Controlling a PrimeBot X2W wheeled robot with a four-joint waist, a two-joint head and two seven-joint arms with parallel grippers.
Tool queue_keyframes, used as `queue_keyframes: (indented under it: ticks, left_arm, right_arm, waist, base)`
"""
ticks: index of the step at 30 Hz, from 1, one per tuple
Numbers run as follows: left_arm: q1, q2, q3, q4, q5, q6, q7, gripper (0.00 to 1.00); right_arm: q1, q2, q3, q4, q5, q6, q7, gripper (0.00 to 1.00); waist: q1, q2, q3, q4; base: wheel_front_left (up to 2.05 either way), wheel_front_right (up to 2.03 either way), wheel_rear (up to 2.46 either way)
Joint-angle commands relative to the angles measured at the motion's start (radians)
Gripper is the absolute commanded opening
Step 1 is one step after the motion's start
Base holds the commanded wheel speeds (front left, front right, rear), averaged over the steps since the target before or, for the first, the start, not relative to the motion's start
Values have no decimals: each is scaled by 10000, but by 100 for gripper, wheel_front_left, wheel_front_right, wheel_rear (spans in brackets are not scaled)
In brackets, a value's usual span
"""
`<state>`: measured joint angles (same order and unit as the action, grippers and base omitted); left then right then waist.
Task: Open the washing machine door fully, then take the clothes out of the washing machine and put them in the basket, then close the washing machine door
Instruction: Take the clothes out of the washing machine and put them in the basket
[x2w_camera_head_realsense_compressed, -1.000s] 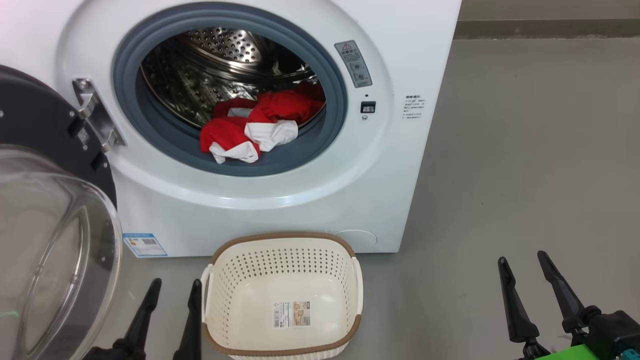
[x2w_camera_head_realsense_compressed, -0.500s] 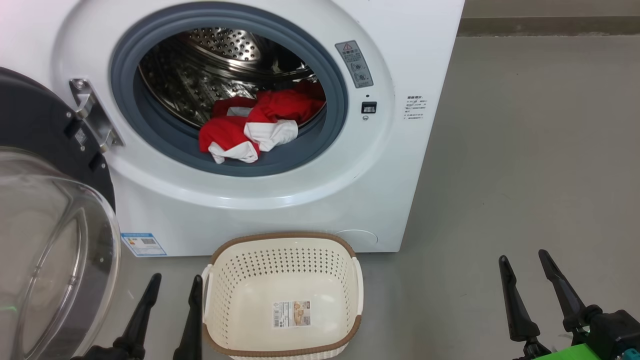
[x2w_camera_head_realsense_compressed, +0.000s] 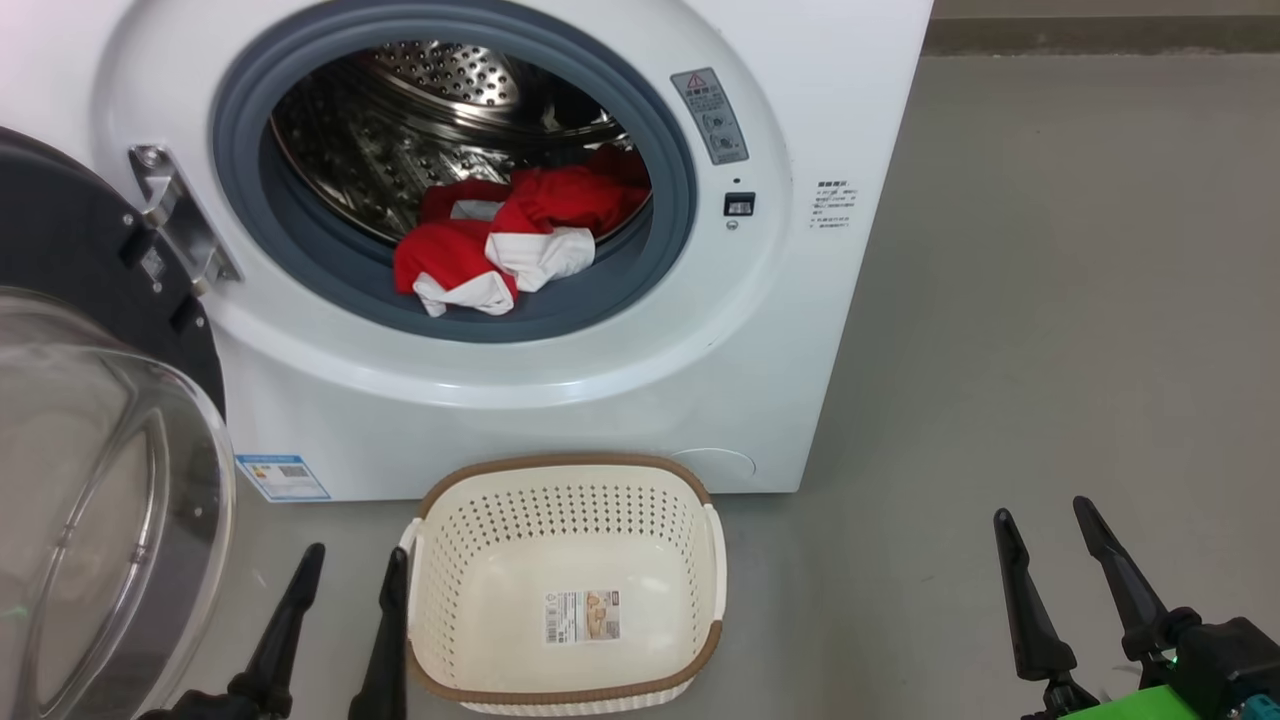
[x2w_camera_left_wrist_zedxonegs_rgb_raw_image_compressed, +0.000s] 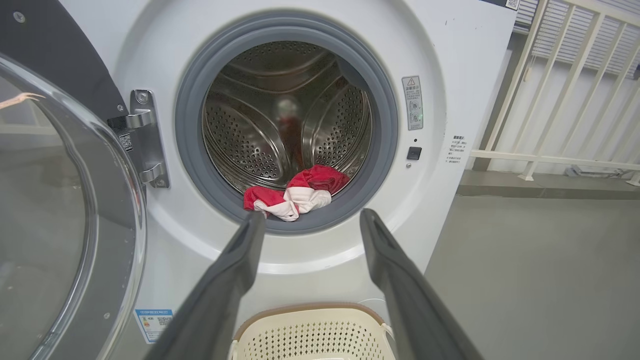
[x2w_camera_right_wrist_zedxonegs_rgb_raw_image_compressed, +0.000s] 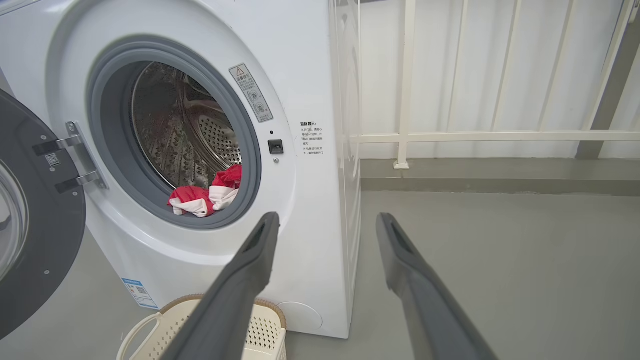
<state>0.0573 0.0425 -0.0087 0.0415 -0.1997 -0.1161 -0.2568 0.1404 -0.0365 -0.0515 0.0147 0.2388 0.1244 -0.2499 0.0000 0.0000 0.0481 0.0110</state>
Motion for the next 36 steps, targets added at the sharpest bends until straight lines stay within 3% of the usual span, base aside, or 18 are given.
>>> queue_keyframes:
  ticks: [1,23,36]
  left_arm:
    - [-299,79,243,-284,70,-8,-49,100]
    - [-1444,78,211,-551,295,727,-49,100]
    - [-3339,107,373,146,323,1003,-49,100]
  right_arm:
    - [-431,-137,254,-289,75,63,-118,100]
    - [-1109,-137,532,-413,-107,63,-118,100]
    - [-1836,-137,745,-476,-69,63,-118,100]
  waist:
    - [0,0,87,-24]
    - [0,0,1630,-60]
    - [0,0,2939,-276]
  base:
    - [0,0,0]
    - [0,0,0]
    - [0,0,0]
